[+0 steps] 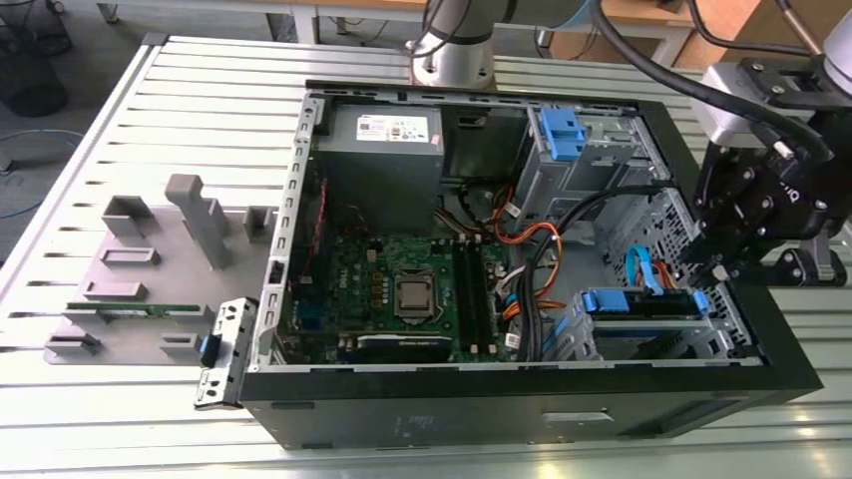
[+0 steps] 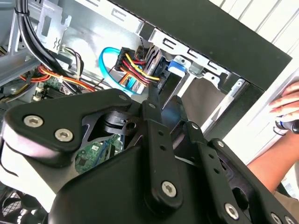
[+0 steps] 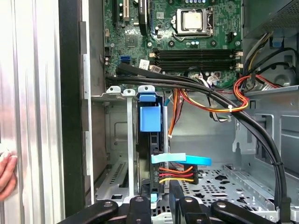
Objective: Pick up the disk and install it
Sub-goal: 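Insert the second disk wire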
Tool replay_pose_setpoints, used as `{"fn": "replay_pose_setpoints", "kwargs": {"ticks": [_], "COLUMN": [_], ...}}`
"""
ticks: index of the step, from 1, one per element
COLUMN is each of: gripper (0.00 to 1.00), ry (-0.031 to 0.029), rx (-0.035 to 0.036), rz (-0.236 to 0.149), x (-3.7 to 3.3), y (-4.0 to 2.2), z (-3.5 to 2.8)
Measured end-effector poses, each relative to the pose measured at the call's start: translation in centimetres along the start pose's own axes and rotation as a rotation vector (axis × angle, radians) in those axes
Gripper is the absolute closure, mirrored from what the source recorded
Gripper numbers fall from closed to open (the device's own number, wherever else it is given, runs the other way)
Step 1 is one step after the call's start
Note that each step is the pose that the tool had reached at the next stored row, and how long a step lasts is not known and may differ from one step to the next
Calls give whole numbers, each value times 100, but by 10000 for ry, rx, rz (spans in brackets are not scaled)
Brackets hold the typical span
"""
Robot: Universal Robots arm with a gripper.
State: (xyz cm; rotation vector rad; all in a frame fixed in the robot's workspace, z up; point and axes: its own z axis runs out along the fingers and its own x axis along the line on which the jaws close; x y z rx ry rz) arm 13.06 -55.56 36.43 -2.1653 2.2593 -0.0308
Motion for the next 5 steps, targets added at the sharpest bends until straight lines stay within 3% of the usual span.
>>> {"fn": "replay_pose_setpoints", "kwargs": {"ticks": [5], "gripper": [70], "ry": [-1], "rx": [0], "rz": [0], "x": [0], "y": [0], "z": [-8]}}
